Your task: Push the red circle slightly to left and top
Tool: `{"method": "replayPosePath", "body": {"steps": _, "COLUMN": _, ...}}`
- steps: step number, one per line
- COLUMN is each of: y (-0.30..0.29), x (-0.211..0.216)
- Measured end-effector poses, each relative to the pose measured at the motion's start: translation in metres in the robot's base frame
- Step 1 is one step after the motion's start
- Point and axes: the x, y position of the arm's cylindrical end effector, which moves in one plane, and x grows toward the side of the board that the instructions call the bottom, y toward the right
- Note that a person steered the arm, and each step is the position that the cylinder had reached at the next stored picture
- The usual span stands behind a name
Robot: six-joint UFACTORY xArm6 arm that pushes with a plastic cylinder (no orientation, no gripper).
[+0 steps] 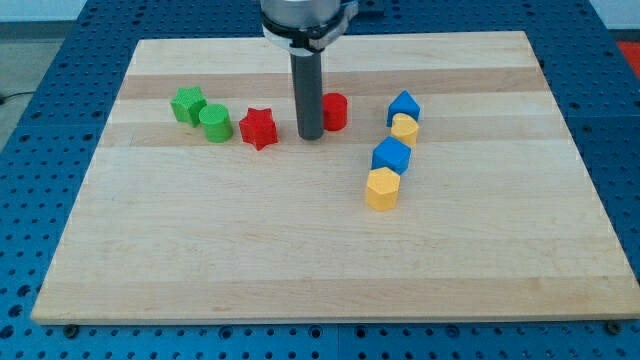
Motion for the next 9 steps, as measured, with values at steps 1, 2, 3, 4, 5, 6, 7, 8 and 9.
{"method": "replayPosePath", "body": {"steps": 1, "y": 0.045, "x": 0.001}}
{"method": "replayPosePath", "body": {"steps": 2, "y": 0.066, "x": -0.009}}
{"method": "replayPosePath", "body": {"steps": 3, "y": 0.038, "x": -0.016}}
{"method": "replayPosePath", "body": {"steps": 4, "y": 0.023, "x": -0.008}}
{"method": "replayPosePath", "body": {"steps": 5, "y": -0.005, "x": -0.015}}
{"method": "replayPosePath", "body": {"steps": 6, "y": -0.009, "x": -0.025}}
{"method": "replayPosePath", "body": {"steps": 7, "y": -0.009, "x": -0.028}}
{"method": "replayPosePath", "body": {"steps": 8, "y": -0.009, "x": -0.028}}
{"method": "replayPosePath", "body": {"steps": 9, "y": -0.009, "x": -0.028}}
